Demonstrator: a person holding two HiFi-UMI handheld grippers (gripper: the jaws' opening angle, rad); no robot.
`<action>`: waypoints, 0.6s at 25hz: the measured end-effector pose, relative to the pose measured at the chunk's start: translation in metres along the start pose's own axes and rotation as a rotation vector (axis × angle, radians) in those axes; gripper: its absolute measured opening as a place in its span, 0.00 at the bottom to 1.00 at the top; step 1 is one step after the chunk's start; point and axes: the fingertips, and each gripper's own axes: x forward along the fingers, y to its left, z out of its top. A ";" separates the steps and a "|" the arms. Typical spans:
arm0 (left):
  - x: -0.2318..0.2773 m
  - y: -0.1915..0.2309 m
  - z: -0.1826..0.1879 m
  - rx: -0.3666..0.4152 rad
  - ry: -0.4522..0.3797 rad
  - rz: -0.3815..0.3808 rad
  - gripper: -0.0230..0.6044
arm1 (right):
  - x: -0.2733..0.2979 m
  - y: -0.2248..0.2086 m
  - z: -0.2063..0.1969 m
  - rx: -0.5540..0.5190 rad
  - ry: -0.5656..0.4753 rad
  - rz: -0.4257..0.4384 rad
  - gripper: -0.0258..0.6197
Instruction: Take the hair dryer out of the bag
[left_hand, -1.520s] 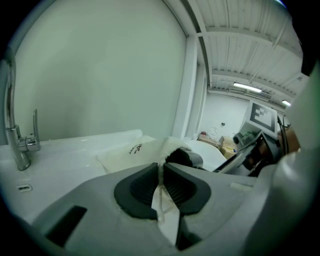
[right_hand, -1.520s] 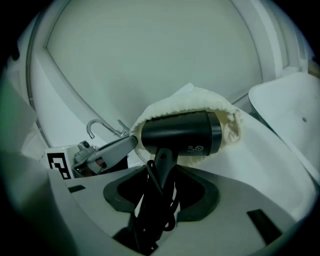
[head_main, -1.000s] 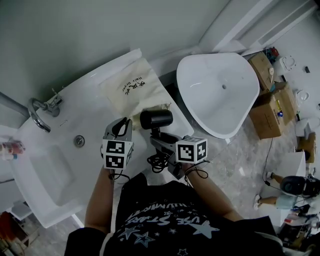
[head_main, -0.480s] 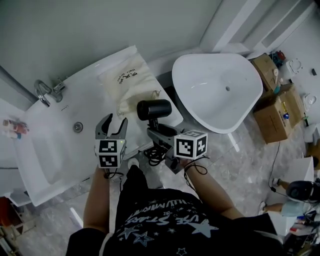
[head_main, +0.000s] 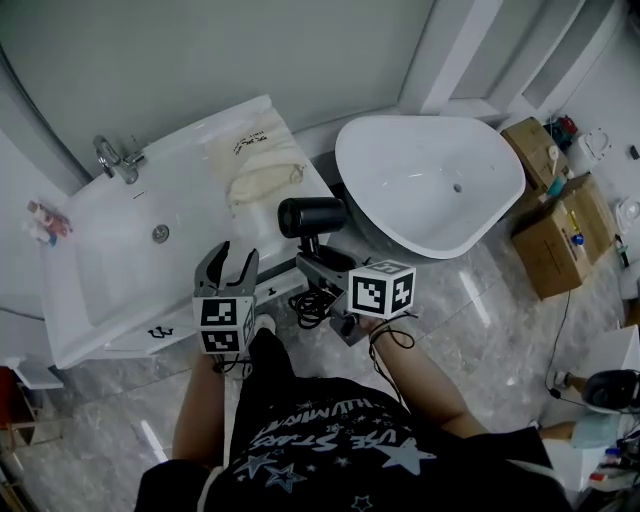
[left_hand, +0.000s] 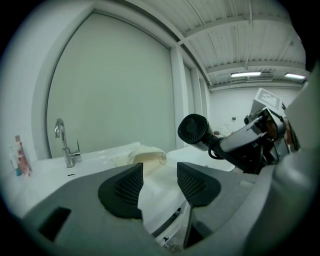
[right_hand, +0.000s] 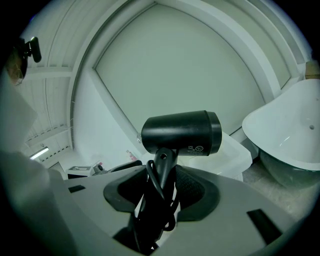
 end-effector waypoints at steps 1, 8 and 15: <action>-0.009 -0.007 -0.002 -0.005 -0.002 0.006 0.40 | -0.008 0.003 -0.004 -0.012 0.002 0.001 0.31; -0.073 -0.057 -0.018 -0.044 0.003 0.059 0.27 | -0.061 0.018 -0.037 -0.045 0.017 0.013 0.31; -0.129 -0.094 -0.036 -0.050 0.012 0.102 0.13 | -0.096 0.036 -0.073 -0.049 0.031 0.038 0.31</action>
